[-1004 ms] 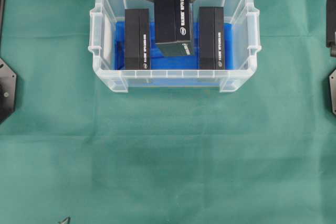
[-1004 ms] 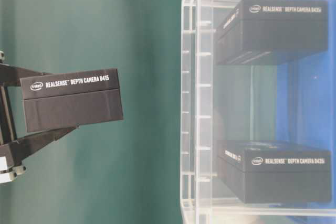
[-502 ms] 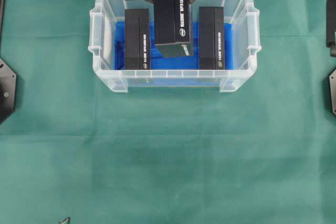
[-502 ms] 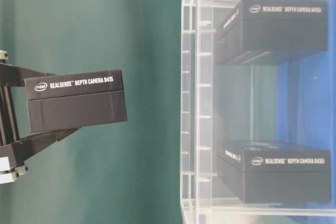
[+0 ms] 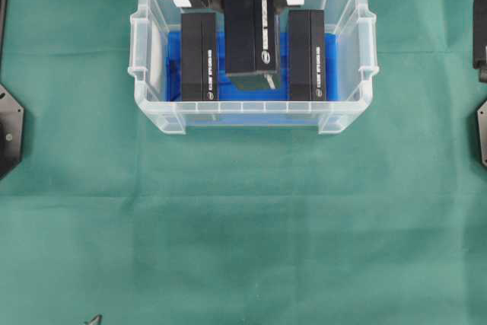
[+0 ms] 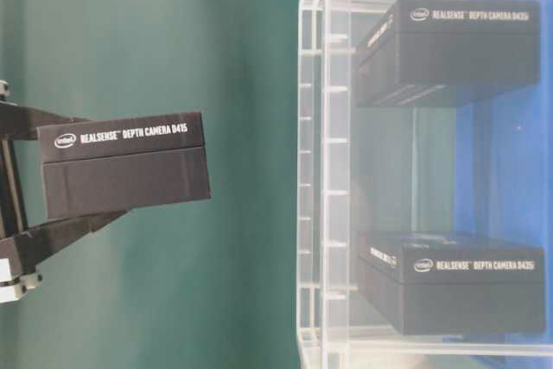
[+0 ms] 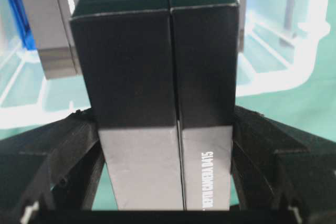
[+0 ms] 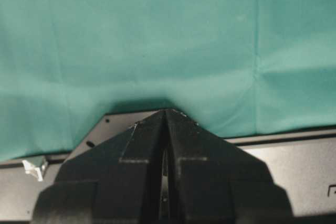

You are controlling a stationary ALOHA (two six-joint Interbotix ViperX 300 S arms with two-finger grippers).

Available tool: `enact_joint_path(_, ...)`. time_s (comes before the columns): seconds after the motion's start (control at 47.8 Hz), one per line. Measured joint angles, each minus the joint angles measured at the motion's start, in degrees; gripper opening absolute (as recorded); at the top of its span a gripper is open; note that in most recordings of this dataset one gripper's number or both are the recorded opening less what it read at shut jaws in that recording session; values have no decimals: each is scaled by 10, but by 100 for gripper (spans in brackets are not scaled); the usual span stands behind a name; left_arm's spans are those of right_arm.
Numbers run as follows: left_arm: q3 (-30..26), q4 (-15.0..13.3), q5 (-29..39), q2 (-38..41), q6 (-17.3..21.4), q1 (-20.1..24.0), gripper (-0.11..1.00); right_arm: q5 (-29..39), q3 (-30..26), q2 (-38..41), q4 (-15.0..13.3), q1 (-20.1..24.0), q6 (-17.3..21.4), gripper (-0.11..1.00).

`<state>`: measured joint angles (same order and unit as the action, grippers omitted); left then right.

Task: Take the box out of the case with the left arm.
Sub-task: 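Lift the gripped middle boxes straight up out of the case, then carry the boxes toward the front and lower them onto the table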

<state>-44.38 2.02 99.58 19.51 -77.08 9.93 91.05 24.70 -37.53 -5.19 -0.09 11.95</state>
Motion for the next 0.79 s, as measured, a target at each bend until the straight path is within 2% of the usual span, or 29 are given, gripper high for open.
enact_joint_path(0.209, 7, 4, 1, 1, -39, -44, 62, 0, 0, 1, 1, 0, 0, 1)
enact_joint_path(0.795, 18, 6, 3, 0, -196, -186, 63, 0, 0, 0, 1, 0, 0, 1)
